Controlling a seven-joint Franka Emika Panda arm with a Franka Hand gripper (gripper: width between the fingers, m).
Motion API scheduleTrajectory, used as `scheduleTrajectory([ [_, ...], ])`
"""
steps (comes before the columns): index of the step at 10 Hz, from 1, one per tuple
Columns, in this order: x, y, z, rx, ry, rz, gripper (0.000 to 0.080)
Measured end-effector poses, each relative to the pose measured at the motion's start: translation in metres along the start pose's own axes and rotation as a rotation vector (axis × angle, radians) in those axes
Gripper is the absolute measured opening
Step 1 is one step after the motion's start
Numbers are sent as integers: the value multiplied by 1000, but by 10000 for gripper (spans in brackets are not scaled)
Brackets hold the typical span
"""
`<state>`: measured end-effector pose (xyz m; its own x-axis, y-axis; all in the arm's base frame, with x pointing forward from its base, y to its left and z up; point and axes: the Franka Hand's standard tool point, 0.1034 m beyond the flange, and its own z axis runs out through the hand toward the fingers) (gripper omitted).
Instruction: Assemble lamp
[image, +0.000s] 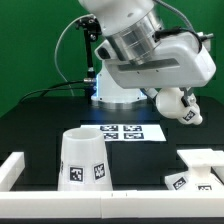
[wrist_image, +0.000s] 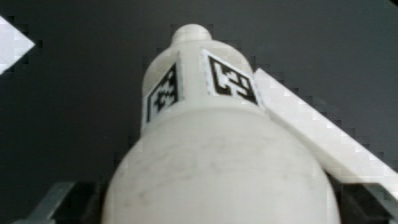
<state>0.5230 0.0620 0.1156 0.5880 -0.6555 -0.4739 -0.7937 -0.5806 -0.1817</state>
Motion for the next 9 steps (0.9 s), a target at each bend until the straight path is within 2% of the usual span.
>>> scheduleTrajectory([
  [2, -2, -8, 0, 24, 140, -9, 574],
  [3, -4, -13, -9, -12, 193, -59, 574],
  [4, -4, -23, -25, -49, 272, -139, 574],
  [5, -3, -38, -39, -125, 349, -259, 574],
  [6, -7, -51, -42, -165, 400, -337, 574],
  [7, -13, -63, -36, -114, 468, -309, 574],
  [9, -22, -69, -27, -50, 546, -331, 574],
])
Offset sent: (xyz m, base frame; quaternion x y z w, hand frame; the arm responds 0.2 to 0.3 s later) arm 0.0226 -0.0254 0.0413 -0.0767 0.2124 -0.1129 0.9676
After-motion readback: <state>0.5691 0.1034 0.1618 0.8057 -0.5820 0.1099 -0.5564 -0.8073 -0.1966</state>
